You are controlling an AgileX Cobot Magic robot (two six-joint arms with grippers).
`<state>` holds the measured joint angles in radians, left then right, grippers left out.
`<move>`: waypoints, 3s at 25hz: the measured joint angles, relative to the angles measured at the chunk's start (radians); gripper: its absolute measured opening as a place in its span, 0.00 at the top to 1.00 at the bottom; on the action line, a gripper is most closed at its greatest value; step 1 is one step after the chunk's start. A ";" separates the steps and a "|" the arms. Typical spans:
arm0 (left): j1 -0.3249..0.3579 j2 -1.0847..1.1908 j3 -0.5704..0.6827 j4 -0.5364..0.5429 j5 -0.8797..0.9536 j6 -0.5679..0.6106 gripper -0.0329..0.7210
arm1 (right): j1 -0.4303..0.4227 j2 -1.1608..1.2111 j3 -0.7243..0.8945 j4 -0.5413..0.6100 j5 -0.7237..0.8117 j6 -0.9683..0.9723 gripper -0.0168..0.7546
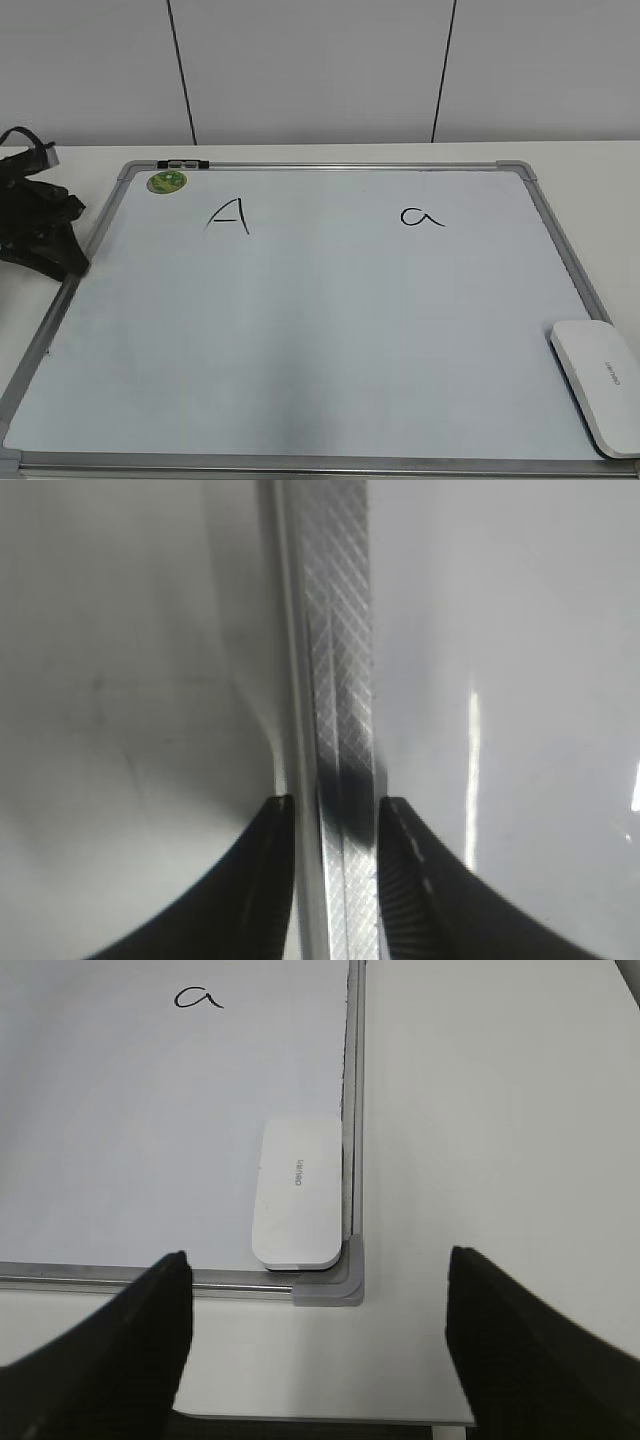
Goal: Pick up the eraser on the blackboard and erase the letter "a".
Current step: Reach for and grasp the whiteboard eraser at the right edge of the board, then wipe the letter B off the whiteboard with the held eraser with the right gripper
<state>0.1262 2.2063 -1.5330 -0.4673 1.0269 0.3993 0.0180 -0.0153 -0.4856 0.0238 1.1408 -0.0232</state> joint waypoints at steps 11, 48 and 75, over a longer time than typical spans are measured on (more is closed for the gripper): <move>0.008 0.019 -0.010 -0.020 0.027 0.000 0.75 | 0.000 0.000 0.000 0.000 0.000 0.000 0.22; 0.011 0.019 -0.012 -0.015 0.036 0.000 0.90 | 0.000 0.976 -0.186 0.071 -0.163 -0.048 0.25; 0.011 0.019 -0.012 -0.013 0.036 0.000 0.90 | 0.074 1.565 -0.285 0.028 -0.386 0.013 0.15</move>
<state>0.1368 2.2250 -1.5453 -0.4805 1.0631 0.3993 0.0918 1.5495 -0.7705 0.0519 0.7553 -0.0106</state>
